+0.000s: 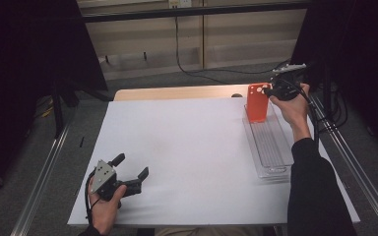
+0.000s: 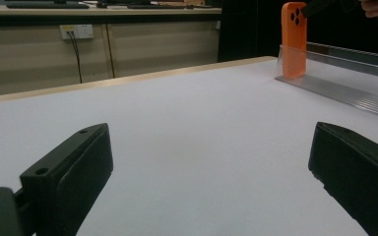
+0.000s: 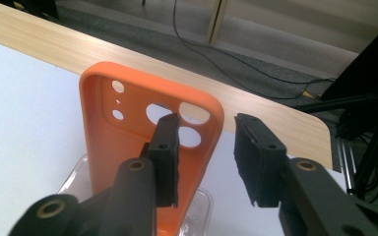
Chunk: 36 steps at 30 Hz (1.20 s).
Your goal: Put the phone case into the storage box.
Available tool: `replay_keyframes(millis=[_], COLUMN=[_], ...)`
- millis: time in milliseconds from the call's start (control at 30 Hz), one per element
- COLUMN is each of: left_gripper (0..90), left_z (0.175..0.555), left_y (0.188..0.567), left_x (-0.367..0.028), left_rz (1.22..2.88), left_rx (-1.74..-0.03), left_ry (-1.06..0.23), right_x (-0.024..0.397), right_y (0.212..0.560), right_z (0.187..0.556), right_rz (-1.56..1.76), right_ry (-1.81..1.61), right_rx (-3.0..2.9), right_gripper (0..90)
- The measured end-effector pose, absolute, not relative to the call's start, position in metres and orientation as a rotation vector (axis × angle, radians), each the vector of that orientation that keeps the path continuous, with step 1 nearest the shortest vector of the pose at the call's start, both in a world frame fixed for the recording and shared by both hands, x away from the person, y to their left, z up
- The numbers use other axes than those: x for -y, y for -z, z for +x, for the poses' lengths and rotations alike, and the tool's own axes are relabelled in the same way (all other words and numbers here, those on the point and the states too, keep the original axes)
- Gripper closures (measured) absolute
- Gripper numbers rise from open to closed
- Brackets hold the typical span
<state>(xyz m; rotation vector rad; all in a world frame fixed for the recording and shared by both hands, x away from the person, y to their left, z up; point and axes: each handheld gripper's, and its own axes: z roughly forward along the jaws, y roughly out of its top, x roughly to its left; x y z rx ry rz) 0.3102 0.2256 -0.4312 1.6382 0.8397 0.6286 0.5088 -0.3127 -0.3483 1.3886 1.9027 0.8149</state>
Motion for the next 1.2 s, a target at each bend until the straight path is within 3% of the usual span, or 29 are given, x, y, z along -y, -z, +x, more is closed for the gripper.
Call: replay_keyframes(millis=[367,833,1033,1200], left_gripper=[3.0,3.0,3.0,3.0], left_z=[0.311,0.313,0.313,0.312], left_y=[0.431,0.432,0.431,0.432], left_x=[-0.225,-0.226,-0.226,-0.226], left_rz=[1.627,1.620,1.612,1.622], left_rx=[-0.849,-0.865,-0.867,-0.864], left_ry=[-0.623,-0.626,-0.629,-0.634], right_x=[0.317,0.319,0.318,0.318], right_y=[0.351,0.350,0.353,0.358], right_z=[0.504,0.499,0.494,0.489], right_rz=[1.427,1.491,1.485,1.461], right_ry=[-0.841,-0.909,-0.972,-0.978], right_rx=[-1.875,-1.826,-1.807,-1.787], right_gripper=[34.2,11.1,5.6,13.2])
